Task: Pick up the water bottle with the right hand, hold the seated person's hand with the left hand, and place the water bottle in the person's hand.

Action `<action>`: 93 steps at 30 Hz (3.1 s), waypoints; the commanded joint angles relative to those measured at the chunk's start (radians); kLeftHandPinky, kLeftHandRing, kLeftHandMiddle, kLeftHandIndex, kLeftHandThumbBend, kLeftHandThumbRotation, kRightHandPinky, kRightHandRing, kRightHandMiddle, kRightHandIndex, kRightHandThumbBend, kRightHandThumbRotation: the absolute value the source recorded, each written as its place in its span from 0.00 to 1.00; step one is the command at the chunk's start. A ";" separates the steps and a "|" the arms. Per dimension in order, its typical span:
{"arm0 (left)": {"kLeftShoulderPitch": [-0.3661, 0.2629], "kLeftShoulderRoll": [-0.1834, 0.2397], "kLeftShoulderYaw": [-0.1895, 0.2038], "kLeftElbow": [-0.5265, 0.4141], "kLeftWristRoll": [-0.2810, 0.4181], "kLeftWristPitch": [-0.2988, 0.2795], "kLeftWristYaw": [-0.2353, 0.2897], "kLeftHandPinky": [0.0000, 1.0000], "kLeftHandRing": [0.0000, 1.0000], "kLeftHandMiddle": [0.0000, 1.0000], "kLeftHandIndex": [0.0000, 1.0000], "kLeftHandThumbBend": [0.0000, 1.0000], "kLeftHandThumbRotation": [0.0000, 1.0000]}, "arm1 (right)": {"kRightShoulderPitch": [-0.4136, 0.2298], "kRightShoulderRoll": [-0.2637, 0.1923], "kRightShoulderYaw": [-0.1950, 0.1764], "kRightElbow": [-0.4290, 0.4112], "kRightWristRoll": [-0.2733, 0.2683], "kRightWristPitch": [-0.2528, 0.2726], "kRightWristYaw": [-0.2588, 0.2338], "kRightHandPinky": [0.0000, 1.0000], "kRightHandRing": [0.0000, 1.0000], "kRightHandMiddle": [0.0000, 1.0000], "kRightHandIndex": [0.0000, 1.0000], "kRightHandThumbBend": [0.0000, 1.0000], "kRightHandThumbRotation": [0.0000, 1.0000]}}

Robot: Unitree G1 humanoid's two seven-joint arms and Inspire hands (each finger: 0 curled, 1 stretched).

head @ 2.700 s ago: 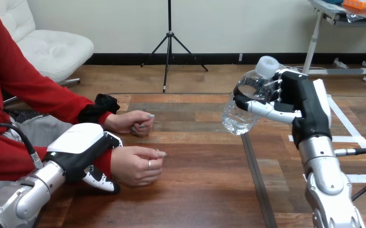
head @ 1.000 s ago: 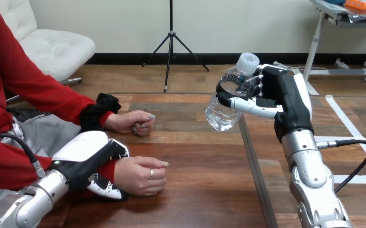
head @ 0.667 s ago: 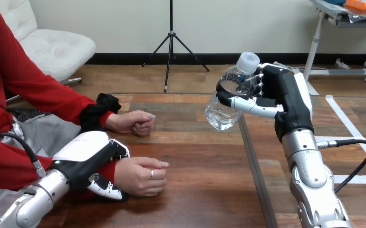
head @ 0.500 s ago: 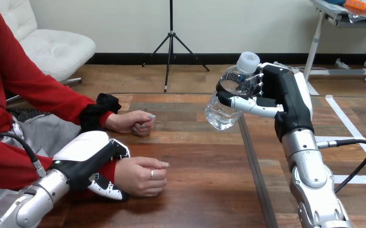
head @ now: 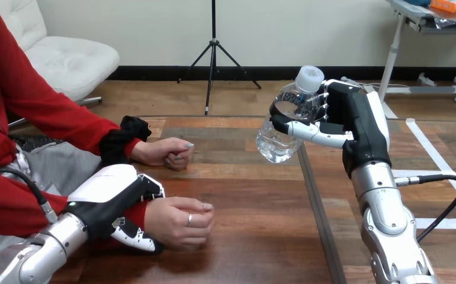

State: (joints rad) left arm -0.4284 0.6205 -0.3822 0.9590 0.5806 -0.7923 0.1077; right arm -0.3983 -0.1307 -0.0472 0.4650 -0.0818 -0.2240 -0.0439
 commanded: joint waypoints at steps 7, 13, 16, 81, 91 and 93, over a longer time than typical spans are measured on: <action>-0.023 -0.081 0.031 -0.147 -0.086 -0.096 -0.024 0.23 0.30 0.39 0.43 0.76 0.00 | -0.093 -0.009 -0.012 0.009 -0.002 -0.053 -0.021 0.27 0.33 0.39 0.42 0.87 0.00; -0.024 -0.077 0.048 -0.146 -0.104 -0.141 -0.021 0.22 0.29 0.39 0.43 0.76 0.00 | -0.094 -0.009 -0.013 0.019 -0.001 -0.060 -0.024 0.27 0.33 0.39 0.42 0.87 0.00; -0.025 -0.072 0.056 -0.150 -0.111 -0.153 -0.022 0.22 0.29 0.39 0.43 0.75 0.00 | -0.093 -0.008 -0.014 0.018 0.001 -0.059 -0.026 0.27 0.33 0.39 0.42 0.87 0.00; -0.052 -0.081 0.137 -0.306 -0.235 -0.191 -0.179 0.24 0.32 0.42 0.46 0.70 0.13 | -0.122 0.036 0.026 0.145 -0.044 -0.091 -0.067 0.26 0.32 0.38 0.42 0.89 0.00; -0.055 -0.109 0.143 -0.344 -0.244 -0.164 -0.197 0.25 0.33 0.43 0.46 0.70 0.15 | -0.136 0.055 0.043 0.225 -0.058 -0.137 -0.079 0.26 0.32 0.38 0.42 0.90 0.00; -0.061 -0.118 0.143 -0.339 -0.237 -0.170 -0.193 0.25 0.33 0.43 0.46 0.70 0.15 | -0.139 0.061 0.047 0.242 -0.059 -0.148 -0.077 0.25 0.31 0.37 0.42 0.90 0.00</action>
State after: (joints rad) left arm -0.3933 0.5754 -0.2678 0.7284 0.3997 -0.9297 -0.1004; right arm -0.4141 -0.0872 -0.0101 0.6914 -0.1396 -0.3106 -0.1066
